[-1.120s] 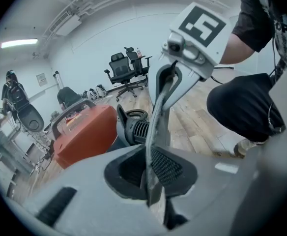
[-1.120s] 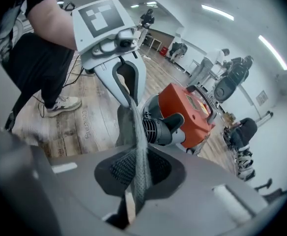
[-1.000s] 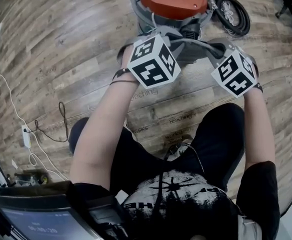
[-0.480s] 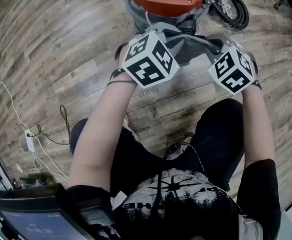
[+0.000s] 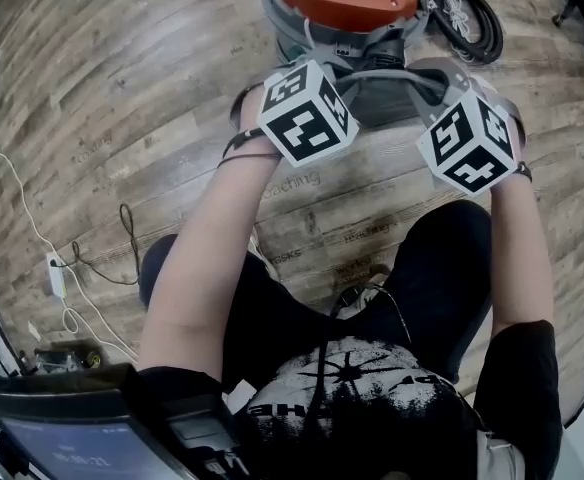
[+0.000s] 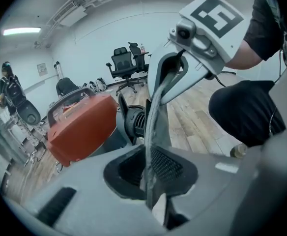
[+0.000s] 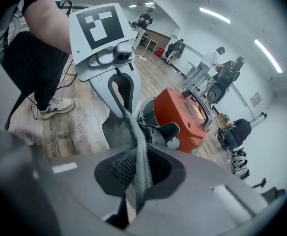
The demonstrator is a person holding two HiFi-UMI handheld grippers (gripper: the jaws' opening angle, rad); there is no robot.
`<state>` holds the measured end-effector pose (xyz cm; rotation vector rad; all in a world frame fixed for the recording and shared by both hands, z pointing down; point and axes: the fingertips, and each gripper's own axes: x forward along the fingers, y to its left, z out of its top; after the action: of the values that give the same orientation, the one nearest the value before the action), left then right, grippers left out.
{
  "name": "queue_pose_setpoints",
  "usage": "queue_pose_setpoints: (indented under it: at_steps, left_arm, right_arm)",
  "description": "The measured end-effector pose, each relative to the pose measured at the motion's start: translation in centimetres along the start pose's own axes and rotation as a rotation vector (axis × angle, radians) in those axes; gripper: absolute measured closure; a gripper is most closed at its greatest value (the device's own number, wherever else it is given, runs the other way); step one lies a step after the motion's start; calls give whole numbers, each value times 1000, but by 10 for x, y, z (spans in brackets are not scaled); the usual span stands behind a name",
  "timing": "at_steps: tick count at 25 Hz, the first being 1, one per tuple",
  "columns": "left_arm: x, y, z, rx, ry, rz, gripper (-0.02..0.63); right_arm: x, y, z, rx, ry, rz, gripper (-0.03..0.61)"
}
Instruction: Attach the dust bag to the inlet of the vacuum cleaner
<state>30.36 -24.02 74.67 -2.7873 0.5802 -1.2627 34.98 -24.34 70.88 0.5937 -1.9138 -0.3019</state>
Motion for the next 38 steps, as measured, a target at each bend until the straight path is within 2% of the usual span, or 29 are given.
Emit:
queue_pose_setpoints:
  at_steps: [3, 10, 13, 16, 19, 22, 25, 30, 33, 35, 38]
  left_arm:
    - [-7, -1, 13, -8, -55, 4, 578]
    - [-13, 2, 43, 22, -142, 44, 578]
    - [-13, 4, 41, 5, -137, 48, 578]
    - [-10, 8, 27, -69, -119, 29, 576]
    - [-4, 7, 7, -121, -74, 12, 574]
    - [2, 5, -2, -129, -39, 4, 572]
    - [-1, 4, 6, -106, -61, 6, 575]
    - [-11, 10, 45, -51, -161, 42, 577]
    - [-8, 10, 58, -14, -180, 53, 575]
    - [-7, 11, 56, -39, -188, 39, 575]
    - [-8, 14, 45, -122, -189, 21, 573]
  right_arm:
    - [3, 1, -14, 88, -19, 22, 560]
    - [20, 14, -33, 195, -20, 48, 561]
    - [18, 11, -32, 195, -28, 47, 561]
    - [9, 2, -20, 184, -58, 33, 561]
    - [4, -3, -1, 97, -56, 6, 560]
    - [4, -4, 8, 20, -41, -17, 560]
    - [4, -3, -3, 70, -45, -7, 560]
    - [20, 13, -34, 195, -36, 28, 561]
    - [28, 18, -39, 241, -29, 45, 561]
    - [29, 16, -38, 251, -31, 48, 561]
    - [19, 5, -33, 249, -61, 25, 561]
